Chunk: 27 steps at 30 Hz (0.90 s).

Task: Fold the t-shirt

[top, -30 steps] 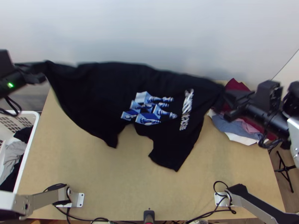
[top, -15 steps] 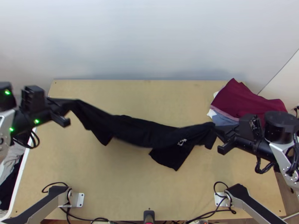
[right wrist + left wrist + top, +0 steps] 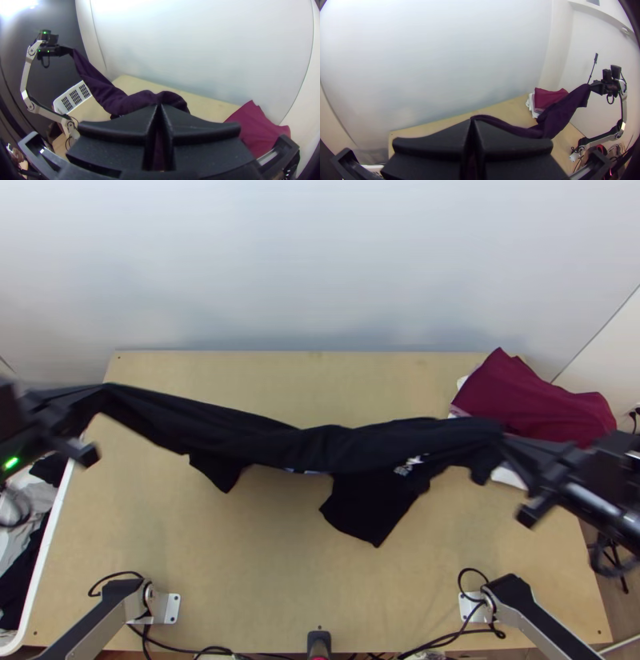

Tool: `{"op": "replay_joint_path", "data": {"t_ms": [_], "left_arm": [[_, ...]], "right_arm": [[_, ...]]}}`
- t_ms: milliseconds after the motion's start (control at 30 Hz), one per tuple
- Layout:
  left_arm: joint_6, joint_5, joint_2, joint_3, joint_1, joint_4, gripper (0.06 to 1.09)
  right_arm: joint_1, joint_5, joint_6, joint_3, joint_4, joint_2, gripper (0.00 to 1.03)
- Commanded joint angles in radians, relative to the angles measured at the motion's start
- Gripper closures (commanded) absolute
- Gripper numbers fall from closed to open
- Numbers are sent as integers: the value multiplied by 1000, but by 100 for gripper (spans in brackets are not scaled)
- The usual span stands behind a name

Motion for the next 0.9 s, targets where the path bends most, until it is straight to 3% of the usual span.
{"op": "replay_joint_path", "data": {"t_ms": [0, 300, 567, 633, 733, 867], "left_arm": [[8, -11, -64, 237, 57, -201, 105], [-74, -90, -207, 398, 49, -274, 105], [-104, -246, -254, 389, -80, -293, 105], [-87, -266, -254, 301, -123, -279, 105], [5, -309, -279, 37, -138, -165, 105], [74, -309, -300, -375, -138, 74, 104]], "right_arm": [[-76, 5, 12, 154, 3, -70, 100], [-138, -6, 93, 243, -15, -147, 100], [-188, -118, 159, 322, -31, -152, 100], [-202, -124, 160, 308, -31, -142, 100], [-184, -124, 140, 104, 23, -129, 100], [-170, -113, 10, -186, 92, -21, 100]]}}
